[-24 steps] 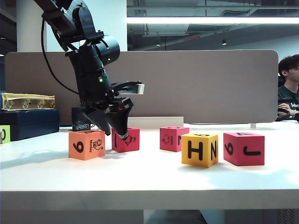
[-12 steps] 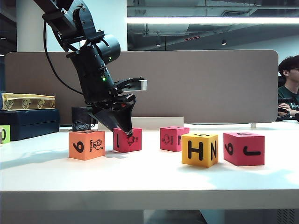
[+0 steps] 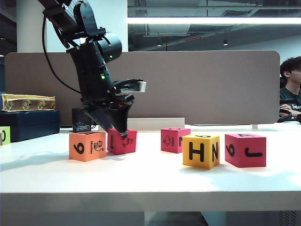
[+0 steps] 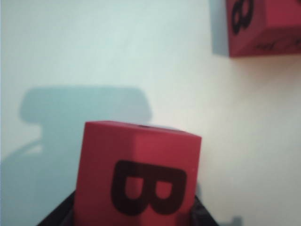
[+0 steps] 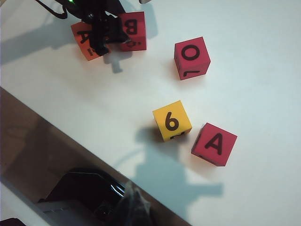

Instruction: Select the appropriate blocks from the scattered letter blocks on the table and arrange them in a row to spell out "ALOHA".

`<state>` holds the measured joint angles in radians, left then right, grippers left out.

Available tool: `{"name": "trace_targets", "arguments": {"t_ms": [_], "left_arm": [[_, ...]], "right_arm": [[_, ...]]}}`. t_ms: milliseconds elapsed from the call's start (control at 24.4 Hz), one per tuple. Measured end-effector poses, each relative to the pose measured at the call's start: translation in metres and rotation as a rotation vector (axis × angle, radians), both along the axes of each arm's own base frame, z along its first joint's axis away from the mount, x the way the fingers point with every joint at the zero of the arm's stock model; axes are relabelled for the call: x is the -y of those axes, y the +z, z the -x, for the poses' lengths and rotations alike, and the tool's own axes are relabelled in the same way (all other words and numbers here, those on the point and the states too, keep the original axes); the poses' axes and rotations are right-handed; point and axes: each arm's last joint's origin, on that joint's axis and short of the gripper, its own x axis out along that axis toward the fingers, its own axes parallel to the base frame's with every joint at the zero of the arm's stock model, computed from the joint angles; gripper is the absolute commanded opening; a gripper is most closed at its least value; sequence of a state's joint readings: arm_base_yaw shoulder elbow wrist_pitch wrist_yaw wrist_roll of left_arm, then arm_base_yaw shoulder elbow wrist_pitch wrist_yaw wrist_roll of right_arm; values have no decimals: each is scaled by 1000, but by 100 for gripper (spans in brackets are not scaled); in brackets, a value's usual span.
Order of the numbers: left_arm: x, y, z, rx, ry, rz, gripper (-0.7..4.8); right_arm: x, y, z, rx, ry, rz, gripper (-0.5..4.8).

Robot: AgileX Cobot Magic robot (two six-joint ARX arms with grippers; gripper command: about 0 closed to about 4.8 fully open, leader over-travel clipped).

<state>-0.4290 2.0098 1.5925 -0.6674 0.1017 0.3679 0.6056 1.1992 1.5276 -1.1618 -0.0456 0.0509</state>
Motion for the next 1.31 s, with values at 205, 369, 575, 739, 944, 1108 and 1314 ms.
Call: {"name": "trace_targets", "arguments": {"t_ms": [205,369,575,739,944,1108,1314], "left_arm": [[-3,31,5,4,6,-10,228],[1,52,4,20,-16,35,203],[6,63,12,-43,-48,43,204],[7,72,27,-159,-62,-12,205],[3,70,40,-290,-64,-73,206],[3,69,47,-356,-68,-97,211],[12,68,56,-391,-63,-108,211]], "right_arm": [[0,0,0,-1,0,0,-5],[0,0,1,-6,0,4,-4],[1,-2,2,-21,1,15,-4],[1,-2,1,-21,0,15,-4],[1,-2,1,-21,0,15,-4],[1,-2,1,-21,0,15,-4],[1,-2,2,-25,0,18,-4]]}}
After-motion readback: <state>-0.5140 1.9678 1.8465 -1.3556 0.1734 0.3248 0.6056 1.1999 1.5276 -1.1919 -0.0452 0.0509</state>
